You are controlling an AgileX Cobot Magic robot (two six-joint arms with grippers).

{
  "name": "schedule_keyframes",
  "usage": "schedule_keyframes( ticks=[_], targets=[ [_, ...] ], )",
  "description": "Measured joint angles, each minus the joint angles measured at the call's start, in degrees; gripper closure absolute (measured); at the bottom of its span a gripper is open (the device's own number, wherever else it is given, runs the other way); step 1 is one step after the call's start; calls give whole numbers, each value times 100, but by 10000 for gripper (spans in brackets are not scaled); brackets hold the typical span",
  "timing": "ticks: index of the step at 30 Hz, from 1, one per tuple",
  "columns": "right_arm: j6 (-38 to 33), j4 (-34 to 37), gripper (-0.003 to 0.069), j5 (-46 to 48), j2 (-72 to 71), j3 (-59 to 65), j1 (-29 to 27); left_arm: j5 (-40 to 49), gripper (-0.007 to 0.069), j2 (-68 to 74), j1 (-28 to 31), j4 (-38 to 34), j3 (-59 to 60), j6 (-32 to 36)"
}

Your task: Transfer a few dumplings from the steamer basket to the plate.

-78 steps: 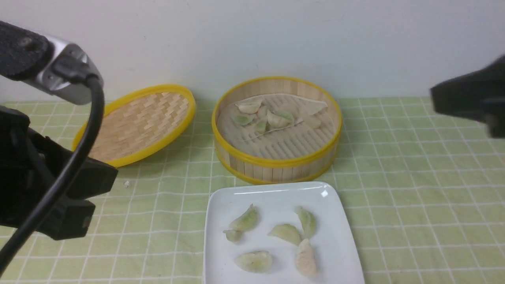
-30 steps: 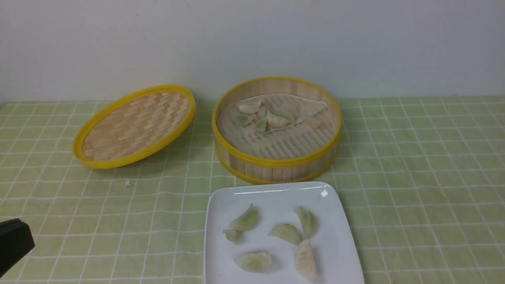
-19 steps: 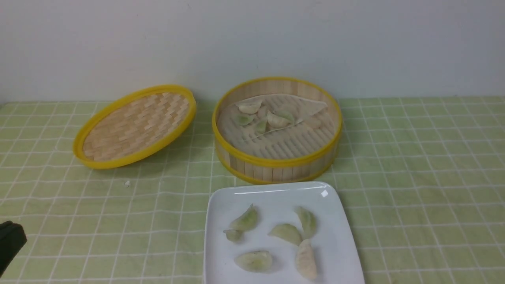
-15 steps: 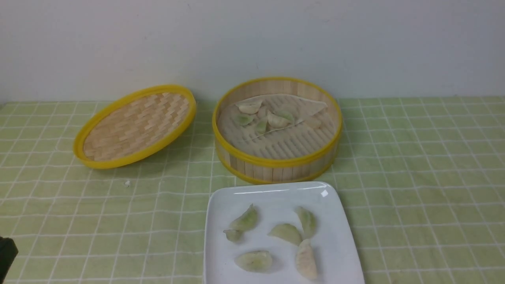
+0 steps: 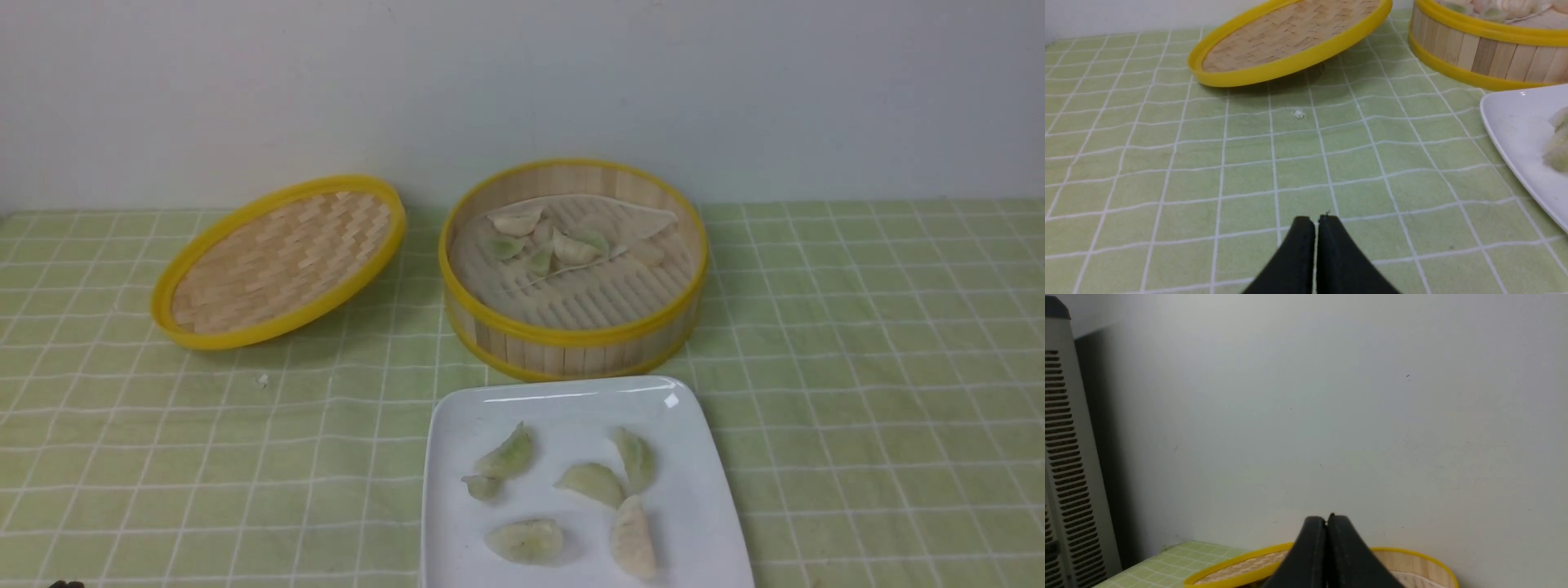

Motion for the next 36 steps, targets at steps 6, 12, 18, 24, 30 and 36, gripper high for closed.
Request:
schedule_keyframes(
  ticks=[6, 12, 18, 24, 30, 36],
  targets=[
    [0, 0, 673, 0, 0, 5, 0, 0, 631, 0, 0, 0, 0, 4],
    [0, 0, 673, 82, 0, 46, 0, 2, 631, 0, 0, 0, 0, 4],
    [0, 0, 673, 95, 0, 46, 0, 2, 631, 0, 0, 5, 0, 4],
    [-138, 95, 673, 110, 0, 51, 0, 2, 631, 0, 7, 5, 0, 4],
    [-402, 279, 673, 146, 0, 50, 0, 6, 631, 0, 13, 5, 0, 4],
    [-409, 302, 673, 332, 0, 178, -97, 6, 631, 0, 13, 5, 0, 4]
  ],
)
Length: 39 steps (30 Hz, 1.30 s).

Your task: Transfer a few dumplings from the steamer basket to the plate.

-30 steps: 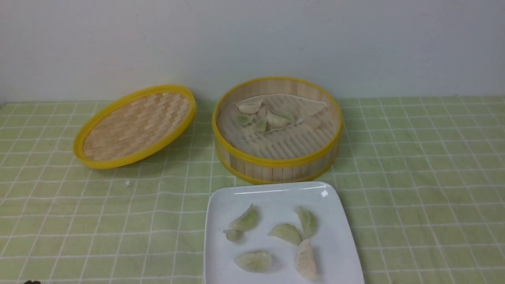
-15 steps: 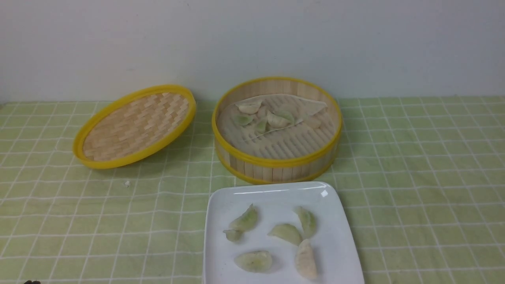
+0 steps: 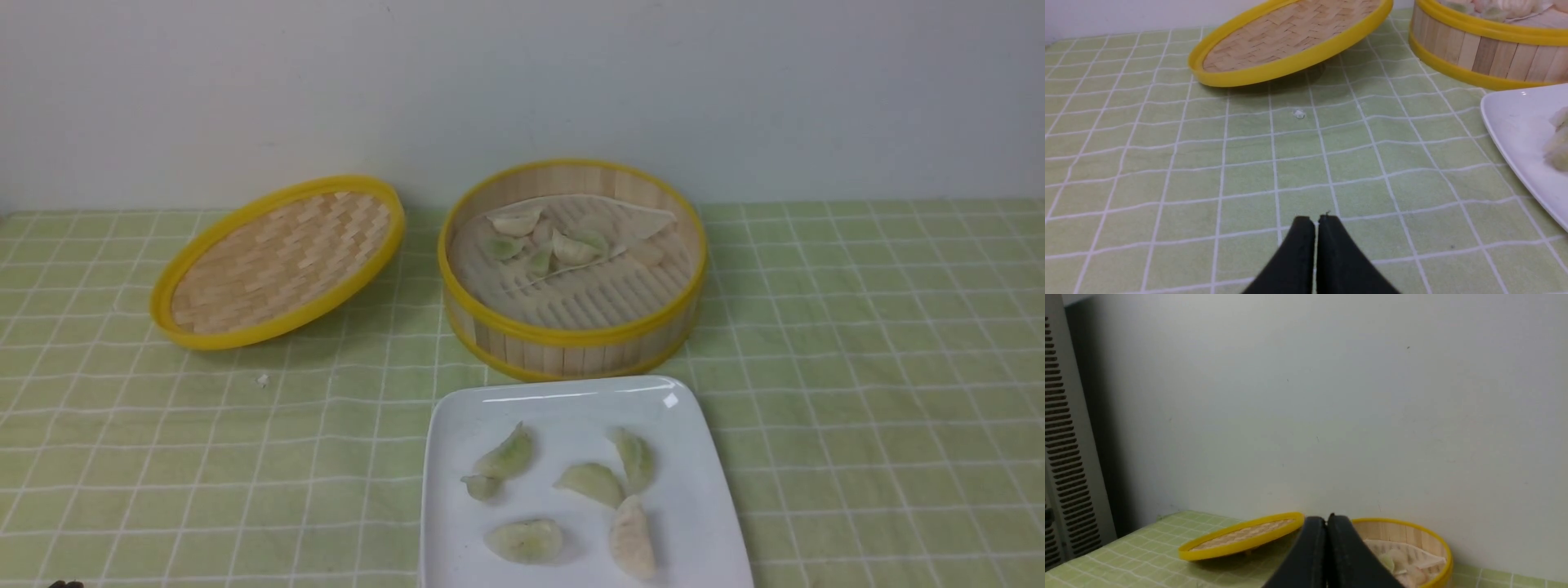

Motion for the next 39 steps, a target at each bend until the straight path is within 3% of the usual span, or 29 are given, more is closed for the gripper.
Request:
schedule_keyframes(
  ticks=[9, 13, 39],
  targets=[
    [0, 0, 673, 206, 0, 1247, -1990, 6, 631, 0, 6, 0, 0, 0],
    [6, 0, 673, 366, 0, 1817, -2551, 19, 631, 0, 6, -5, -5, 0],
    [-10, -42, 673, 338, 0, 1821, -2717, 19, 631, 0, 6, -5, -5, 0]
  ],
)
